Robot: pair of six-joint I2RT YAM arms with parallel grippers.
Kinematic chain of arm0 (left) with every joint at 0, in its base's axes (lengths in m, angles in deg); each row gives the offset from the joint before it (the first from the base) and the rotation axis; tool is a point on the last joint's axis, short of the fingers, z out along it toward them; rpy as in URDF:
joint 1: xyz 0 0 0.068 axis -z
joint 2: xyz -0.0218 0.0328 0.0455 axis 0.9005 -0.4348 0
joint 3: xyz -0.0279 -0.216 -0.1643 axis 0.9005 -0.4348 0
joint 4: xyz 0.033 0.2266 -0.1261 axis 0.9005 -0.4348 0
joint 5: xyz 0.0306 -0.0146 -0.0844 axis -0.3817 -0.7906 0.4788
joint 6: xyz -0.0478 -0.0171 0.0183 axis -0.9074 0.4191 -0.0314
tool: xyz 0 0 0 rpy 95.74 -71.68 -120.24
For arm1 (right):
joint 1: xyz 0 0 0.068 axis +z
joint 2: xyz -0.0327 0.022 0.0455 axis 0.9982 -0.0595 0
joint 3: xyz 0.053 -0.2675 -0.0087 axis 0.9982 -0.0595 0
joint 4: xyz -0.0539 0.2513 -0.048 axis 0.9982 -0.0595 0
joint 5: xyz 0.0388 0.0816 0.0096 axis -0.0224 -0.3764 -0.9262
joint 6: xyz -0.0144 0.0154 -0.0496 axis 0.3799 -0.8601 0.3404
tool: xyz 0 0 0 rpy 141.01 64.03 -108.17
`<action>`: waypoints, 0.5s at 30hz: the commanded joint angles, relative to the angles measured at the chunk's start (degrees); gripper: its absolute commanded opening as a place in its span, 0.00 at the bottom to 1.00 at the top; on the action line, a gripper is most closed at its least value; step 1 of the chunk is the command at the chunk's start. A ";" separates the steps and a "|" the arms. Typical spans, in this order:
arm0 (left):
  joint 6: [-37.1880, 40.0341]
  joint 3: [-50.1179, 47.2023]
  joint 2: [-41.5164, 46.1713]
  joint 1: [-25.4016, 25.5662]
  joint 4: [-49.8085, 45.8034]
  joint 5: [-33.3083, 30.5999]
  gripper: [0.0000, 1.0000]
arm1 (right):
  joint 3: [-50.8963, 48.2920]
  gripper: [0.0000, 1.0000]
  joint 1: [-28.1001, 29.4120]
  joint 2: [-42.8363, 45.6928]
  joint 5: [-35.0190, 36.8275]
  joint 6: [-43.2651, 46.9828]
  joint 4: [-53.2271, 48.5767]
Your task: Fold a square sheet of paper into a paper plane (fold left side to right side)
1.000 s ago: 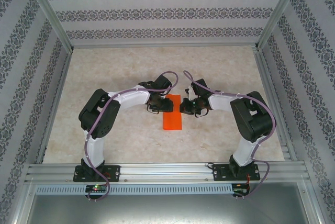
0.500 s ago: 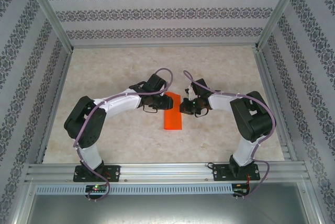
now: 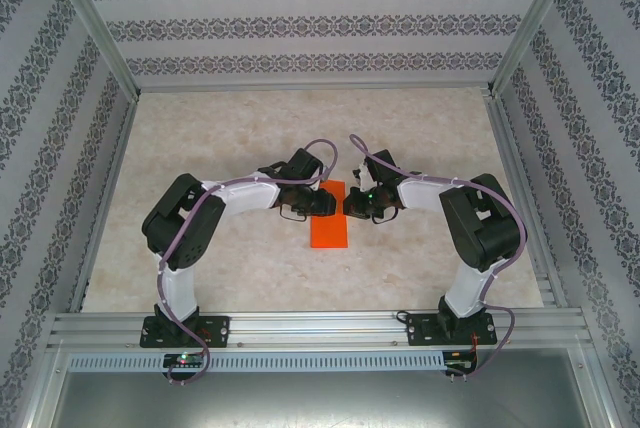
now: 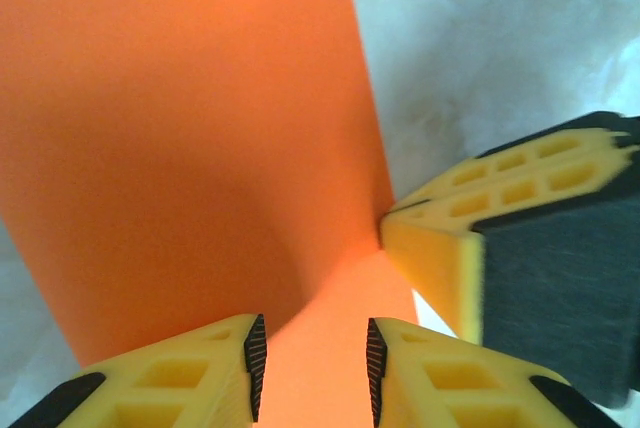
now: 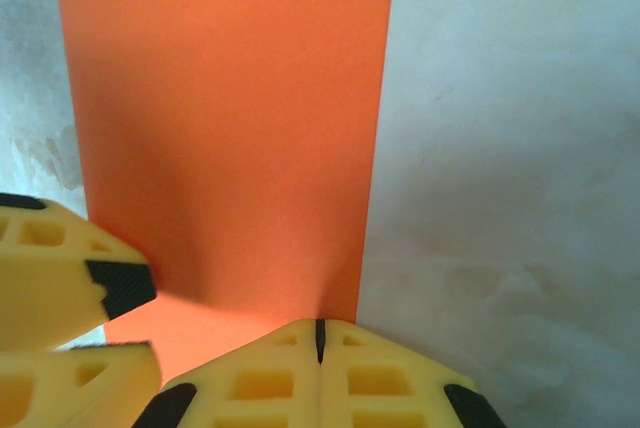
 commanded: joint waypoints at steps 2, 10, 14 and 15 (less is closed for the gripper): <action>1.38 -1.33 -0.97 -0.95 -0.61 -2.28 0.35 | -0.82 0.00 0.69 -3.34 6.08 1.76 -6.08; 1.55 -3.69 -0.12 -2.10 -0.13 -2.67 0.35 | -0.53 0.00 0.66 -3.51 6.78 2.42 -7.39; 1.70 -5.29 1.20 -3.04 -0.09 -2.71 0.35 | -0.38 0.00 0.56 -3.64 6.97 2.54 -7.97; 1.78 -5.69 1.55 -3.30 -0.05 -2.82 0.35 | -0.36 0.00 0.55 -3.61 7.02 2.66 -7.97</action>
